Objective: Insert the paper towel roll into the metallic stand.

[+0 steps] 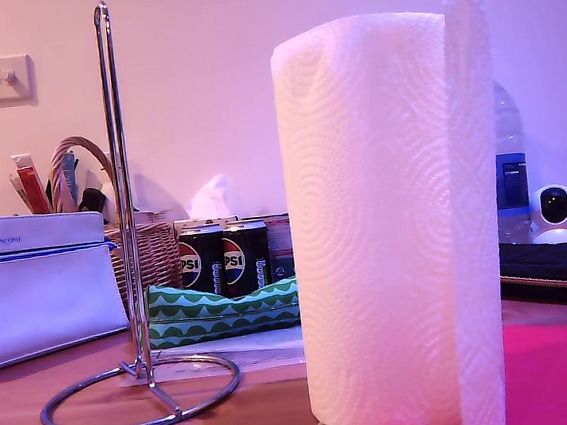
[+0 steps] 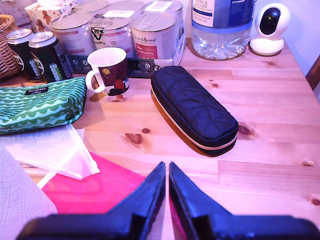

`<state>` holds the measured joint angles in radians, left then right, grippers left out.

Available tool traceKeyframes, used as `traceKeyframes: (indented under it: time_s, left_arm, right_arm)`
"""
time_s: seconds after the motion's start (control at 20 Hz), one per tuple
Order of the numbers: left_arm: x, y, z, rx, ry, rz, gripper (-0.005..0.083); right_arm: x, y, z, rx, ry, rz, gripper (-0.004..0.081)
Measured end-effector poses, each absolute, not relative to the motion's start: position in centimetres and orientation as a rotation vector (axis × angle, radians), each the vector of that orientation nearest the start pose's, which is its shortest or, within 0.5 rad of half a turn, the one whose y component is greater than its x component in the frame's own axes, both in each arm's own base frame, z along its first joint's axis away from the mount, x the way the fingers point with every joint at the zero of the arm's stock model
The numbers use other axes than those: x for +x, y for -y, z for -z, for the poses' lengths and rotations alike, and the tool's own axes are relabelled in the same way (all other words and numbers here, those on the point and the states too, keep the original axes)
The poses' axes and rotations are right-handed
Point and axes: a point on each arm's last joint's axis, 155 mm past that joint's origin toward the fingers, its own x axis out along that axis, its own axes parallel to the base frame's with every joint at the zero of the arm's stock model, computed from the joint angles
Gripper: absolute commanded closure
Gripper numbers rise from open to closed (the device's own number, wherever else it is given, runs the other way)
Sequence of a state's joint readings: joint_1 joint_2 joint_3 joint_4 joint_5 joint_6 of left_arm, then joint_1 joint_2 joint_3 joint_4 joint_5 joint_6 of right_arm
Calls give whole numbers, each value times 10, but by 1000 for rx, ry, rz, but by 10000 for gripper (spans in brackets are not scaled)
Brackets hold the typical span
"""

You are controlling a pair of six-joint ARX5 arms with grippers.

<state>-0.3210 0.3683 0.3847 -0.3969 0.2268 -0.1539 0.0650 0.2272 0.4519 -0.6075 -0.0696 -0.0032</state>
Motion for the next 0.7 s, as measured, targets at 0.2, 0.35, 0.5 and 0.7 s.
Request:
traceKeyframes:
  time_s: [0.2, 0.35, 0.5, 0.7]
  left_arm:
    - [226, 122, -190, -137, -345, 534, 797]
    - [226, 122, -189, -137, -347, 533, 797]
    - [226, 122, -189, -137, -346, 534, 797]
    - [227, 122, -192, -137, -337, 535, 797]
  right_arm:
    - [225, -28, -196, -2, -325, -135, 780]
    - [225, -28, -196, -2, -325, -135, 780]
    - [225, -28, -196, -2, -325, -135, 780]
    - [225, -29, -196, -1, -325, -140, 780]
